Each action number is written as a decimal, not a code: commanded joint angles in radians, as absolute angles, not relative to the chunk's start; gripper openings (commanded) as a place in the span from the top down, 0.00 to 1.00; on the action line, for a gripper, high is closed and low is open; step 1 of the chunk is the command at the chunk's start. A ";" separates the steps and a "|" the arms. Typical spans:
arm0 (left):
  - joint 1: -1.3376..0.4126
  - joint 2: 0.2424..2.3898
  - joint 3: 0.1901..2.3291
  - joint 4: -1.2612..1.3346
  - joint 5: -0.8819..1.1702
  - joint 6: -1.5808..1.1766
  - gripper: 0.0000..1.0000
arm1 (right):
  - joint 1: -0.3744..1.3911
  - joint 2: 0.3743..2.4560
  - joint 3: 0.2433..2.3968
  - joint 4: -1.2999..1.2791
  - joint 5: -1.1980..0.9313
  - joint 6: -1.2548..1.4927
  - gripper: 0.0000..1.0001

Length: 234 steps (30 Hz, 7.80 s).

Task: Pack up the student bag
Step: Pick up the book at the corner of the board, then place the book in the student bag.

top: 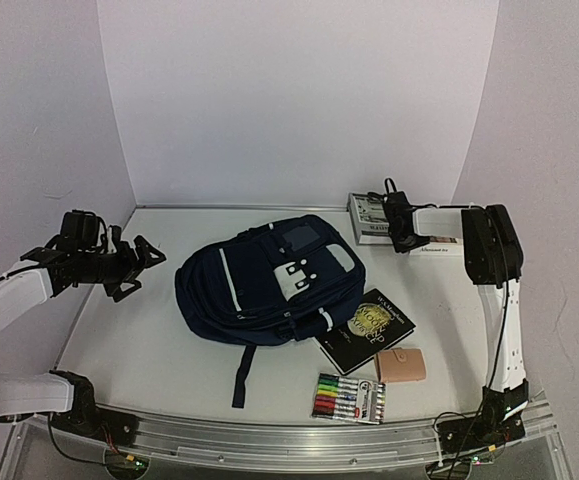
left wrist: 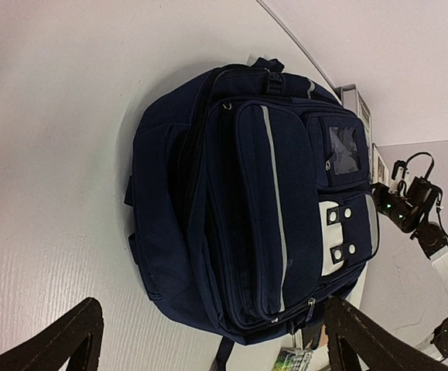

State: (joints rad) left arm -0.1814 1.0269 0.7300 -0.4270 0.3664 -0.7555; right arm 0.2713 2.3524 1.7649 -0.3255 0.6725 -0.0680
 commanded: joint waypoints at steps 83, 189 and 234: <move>-0.274 0.885 0.642 -0.111 0.561 -0.884 0.01 | 1.241 2.158 2.148 -0.646 0.612 0.264 1.00; -0.009 0.681 0.879 -0.384 0.691 -0.904 0.68 | 1.097 2.179 1.982 -0.309 0.552 0.354 1.00; -0.141 0.942 0.607 0.048 0.845 -1.032 0.73 | 1.032 1.792 1.609 0.121 0.107 0.551 1.00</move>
